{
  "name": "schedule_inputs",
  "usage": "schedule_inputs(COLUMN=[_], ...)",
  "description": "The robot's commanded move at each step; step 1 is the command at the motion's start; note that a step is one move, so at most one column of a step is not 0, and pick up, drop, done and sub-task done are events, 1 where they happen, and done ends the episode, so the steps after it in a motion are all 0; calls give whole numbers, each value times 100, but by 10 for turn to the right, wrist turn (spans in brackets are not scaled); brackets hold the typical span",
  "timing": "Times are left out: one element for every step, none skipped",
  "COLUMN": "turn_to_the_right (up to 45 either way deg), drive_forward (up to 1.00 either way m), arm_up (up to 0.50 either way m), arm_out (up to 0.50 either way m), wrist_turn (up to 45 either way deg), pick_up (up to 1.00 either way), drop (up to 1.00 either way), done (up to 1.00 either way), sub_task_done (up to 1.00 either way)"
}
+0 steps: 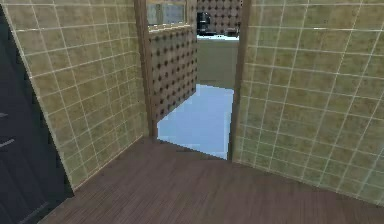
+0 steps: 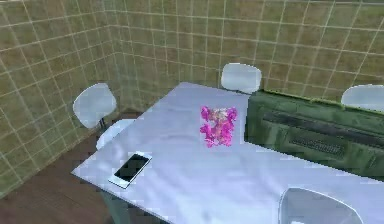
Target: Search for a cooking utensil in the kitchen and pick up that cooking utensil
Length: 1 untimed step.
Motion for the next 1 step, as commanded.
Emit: schedule_inputs(turn_to_the_right=[0], drive_forward=[100], arm_up=[0], arm_out=[0], wrist_turn=[0], pick_up=[0], drop=[0], done=[0], sub_task_done=[0])
